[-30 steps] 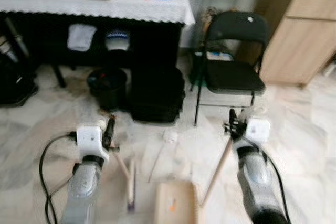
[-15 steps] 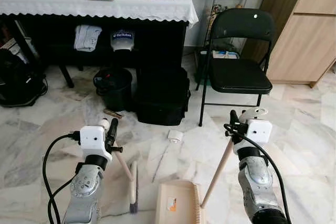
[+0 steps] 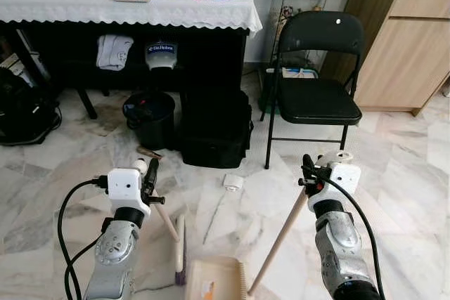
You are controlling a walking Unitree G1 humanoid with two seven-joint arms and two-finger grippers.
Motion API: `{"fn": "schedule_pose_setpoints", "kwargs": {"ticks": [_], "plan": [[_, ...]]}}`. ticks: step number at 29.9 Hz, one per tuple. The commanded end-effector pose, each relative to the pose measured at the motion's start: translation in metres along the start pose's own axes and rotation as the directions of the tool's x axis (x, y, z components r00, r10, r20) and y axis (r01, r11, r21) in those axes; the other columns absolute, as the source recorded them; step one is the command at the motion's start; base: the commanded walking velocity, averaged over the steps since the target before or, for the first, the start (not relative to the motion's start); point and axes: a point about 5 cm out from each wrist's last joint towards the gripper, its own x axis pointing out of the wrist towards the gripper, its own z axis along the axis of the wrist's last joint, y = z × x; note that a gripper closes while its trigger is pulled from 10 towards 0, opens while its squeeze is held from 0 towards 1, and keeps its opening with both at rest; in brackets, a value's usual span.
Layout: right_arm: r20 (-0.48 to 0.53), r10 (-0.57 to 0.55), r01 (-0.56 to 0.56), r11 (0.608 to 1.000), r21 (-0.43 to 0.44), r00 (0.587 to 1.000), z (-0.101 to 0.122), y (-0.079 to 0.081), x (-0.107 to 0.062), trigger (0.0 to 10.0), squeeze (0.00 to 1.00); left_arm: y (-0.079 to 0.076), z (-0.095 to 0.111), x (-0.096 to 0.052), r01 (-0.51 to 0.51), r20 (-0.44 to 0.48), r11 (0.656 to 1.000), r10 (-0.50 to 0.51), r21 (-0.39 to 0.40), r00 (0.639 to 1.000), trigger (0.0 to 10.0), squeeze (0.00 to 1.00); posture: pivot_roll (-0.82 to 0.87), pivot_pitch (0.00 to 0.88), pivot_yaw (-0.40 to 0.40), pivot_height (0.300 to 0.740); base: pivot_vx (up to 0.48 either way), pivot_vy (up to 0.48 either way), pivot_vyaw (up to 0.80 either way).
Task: Sweep floor
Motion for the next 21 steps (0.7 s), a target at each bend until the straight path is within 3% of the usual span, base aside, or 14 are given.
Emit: {"fn": "schedule_pose_setpoints", "kwargs": {"ticks": [1,10,17,21], "plan": [[-0.012,0.001,-0.001,1.000,0.023,1.000,0.002,-0.002,0.002,10.0,0.00,-0.003,0.007,0.002,0.014,0.030,1.000,-0.014,-0.002,0.999,10.0,0.00,0.03,0.000,-0.022,0.740,0.000,0.000,0.00],[-0.023,0.022,-0.023,0.999,-0.038,0.999,0.008,-0.007,0.001,10.0,0.00,-0.002,0.007,0.003,0.010,0.030,1.000,-0.010,-0.002,1.000,10.0,0.00,0.02,0.000,-0.022,0.740,0.000,0.000,0.00],[-0.081,0.054,-0.068,0.980,-0.188,0.995,0.011,-0.011,0.003,10.0,0.00,-0.003,0.006,0.003,0.010,0.030,1.000,-0.010,-0.002,1.000,10.0,0.00,0.02,0.000,-0.023,0.740,0.000,0.000,0.00],[-0.097,0.065,-0.081,0.981,-0.176,0.993,0.010,-0.011,0.003,10.0,0.00,-0.003,0.006,0.003,0.009,0.029,1.000,-0.009,-0.002,1.000,10.0,0.00,0.02,0.000,-0.024,0.740,0.000,0.000,0.00]]}}
